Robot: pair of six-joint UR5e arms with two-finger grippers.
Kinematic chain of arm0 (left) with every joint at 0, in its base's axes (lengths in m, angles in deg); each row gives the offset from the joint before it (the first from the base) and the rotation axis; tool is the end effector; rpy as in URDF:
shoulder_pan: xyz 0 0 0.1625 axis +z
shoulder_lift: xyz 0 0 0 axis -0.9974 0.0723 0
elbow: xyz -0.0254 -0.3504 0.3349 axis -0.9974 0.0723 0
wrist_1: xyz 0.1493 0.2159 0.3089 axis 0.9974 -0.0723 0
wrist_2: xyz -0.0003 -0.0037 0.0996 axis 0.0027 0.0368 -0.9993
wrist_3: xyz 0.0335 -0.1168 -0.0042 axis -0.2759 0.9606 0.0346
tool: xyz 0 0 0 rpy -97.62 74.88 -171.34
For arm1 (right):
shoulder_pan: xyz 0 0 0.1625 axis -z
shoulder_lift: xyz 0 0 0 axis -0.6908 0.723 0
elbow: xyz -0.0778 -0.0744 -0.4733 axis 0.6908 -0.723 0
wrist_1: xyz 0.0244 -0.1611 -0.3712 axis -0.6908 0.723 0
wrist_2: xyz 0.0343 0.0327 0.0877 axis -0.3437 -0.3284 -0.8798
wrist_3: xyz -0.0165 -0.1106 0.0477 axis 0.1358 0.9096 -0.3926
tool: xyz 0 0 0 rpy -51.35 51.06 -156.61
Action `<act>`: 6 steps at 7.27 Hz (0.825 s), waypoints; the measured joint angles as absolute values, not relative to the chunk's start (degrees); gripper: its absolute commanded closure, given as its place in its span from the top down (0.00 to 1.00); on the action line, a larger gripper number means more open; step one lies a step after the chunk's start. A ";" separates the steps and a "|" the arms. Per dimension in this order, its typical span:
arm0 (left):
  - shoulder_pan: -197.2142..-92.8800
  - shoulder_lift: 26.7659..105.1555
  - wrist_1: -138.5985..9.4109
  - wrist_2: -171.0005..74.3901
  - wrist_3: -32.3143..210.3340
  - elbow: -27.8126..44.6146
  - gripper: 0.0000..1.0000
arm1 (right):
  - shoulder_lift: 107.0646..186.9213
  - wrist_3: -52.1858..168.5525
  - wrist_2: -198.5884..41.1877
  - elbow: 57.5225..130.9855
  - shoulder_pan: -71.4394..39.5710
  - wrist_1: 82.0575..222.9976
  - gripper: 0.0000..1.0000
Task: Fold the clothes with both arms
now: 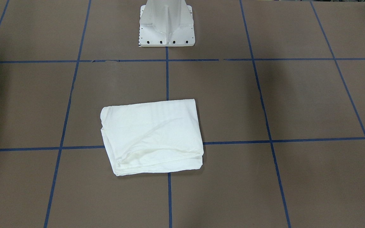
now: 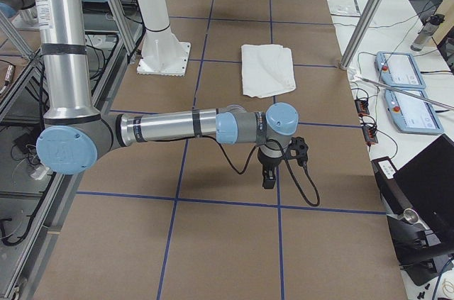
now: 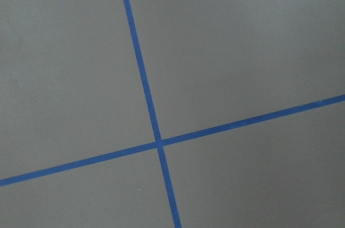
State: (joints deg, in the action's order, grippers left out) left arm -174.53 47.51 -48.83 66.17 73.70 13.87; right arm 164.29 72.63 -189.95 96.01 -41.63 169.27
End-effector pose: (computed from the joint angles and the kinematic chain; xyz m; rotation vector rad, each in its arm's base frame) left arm -0.0340 -0.5110 0.6465 0.2936 0.7985 0.1579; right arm 0.0069 -0.5119 0.6766 0.0219 -0.7751 -0.0708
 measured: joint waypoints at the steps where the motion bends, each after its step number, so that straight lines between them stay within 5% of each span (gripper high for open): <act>1: -174.53 47.49 -48.70 66.20 73.78 14.44 1.00 | 164.68 71.62 -190.14 96.14 -41.64 167.67 1.00; 6: -174.53 47.03 -48.64 64.43 73.67 14.22 1.00 | 166.57 65.94 -190.33 95.73 -41.64 161.15 1.00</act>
